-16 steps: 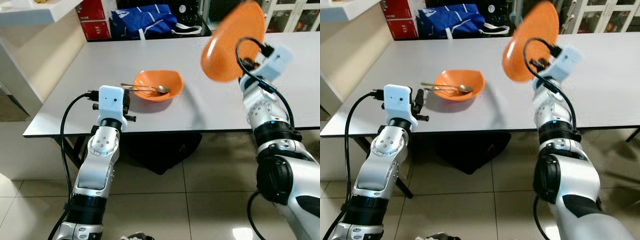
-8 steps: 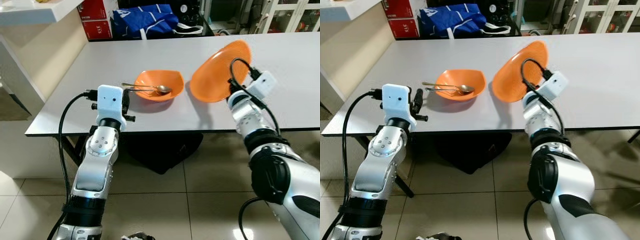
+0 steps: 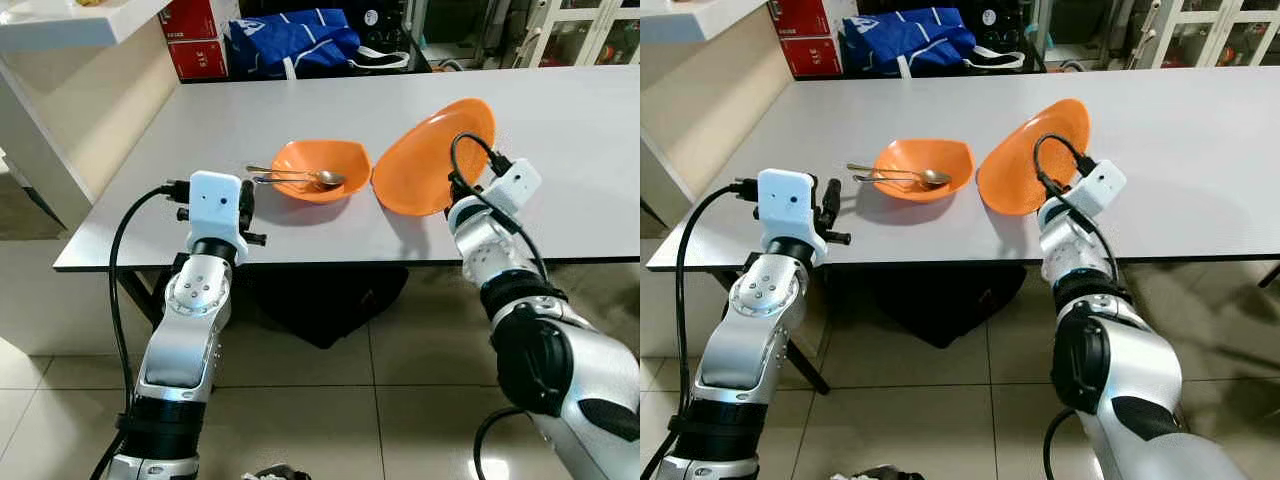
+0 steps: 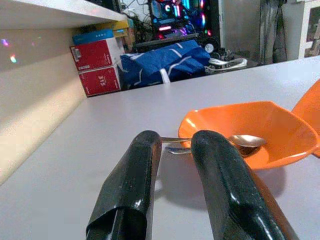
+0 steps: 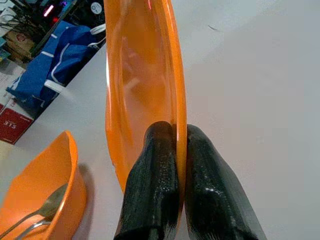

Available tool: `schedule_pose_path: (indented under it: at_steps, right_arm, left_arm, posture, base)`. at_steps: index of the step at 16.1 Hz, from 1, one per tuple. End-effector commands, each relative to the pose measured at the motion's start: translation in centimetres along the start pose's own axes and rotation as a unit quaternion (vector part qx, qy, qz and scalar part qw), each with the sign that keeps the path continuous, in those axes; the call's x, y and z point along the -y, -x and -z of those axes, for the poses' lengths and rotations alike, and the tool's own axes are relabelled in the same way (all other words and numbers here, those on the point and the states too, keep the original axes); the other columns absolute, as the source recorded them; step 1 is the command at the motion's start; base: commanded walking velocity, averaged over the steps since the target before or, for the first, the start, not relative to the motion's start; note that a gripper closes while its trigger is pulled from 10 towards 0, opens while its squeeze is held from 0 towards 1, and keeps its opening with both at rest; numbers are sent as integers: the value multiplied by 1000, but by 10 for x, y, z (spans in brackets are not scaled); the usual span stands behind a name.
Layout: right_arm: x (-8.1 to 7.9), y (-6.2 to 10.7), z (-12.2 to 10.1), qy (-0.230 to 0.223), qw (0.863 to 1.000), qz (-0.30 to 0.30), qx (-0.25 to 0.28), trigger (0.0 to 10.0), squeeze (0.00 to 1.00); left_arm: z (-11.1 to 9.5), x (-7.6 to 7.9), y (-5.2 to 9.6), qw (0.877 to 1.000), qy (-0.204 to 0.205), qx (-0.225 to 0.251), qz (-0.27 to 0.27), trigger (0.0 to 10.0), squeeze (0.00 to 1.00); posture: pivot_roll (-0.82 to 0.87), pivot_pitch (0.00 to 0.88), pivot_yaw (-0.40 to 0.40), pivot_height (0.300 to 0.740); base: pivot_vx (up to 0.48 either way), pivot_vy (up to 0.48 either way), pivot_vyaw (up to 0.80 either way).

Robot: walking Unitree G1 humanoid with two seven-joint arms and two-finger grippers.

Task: Setting the table

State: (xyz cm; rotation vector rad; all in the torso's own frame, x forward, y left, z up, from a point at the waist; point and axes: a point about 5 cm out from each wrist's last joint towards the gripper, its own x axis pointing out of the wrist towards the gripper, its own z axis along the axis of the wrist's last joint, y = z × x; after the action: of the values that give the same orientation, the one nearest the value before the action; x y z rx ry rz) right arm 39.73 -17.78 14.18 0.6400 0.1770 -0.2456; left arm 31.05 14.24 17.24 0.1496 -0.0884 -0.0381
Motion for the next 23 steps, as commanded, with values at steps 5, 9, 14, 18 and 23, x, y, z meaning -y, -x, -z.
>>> schedule_pose_path:
  at_steps: [5,9,14,18,23]
  right_arm:
    - [14,5,26,58,998,21,-33,10000,0]
    - [16,7,33,65,997,22,-43,10000,0]
    - [8,8,36,108,993,-5,-35,10000,0]
    - [2,9,39,122,992,-20,-35,10000,0]
    - [-1,10,45,129,991,-27,-39,10000,0]
  left_arm:
    - [-2,-4,3,1000,-7,-1,-1,10000,0]
    - [-2,-4,4,1000,-8,-2,0,10000,0]
    - [-4,-3,2,1000,-9,5,3,10000,0]
    - [-3,-4,-7,998,-5,-19,59,10000,0]
    - [0,-22,-31,974,23,-116,194,10000,0]
  posture:
    - [-70,32,123,740]
    - [-68,35,125,740]
    - [-75,21,126,740]
    - [-76,10,129,740]
    - [-83,0,153,740]
  base:
    - [0,0,0]
    - [0,0,0]
    - [0,0,0]
    - [0,0,0]
    - [0,0,0]
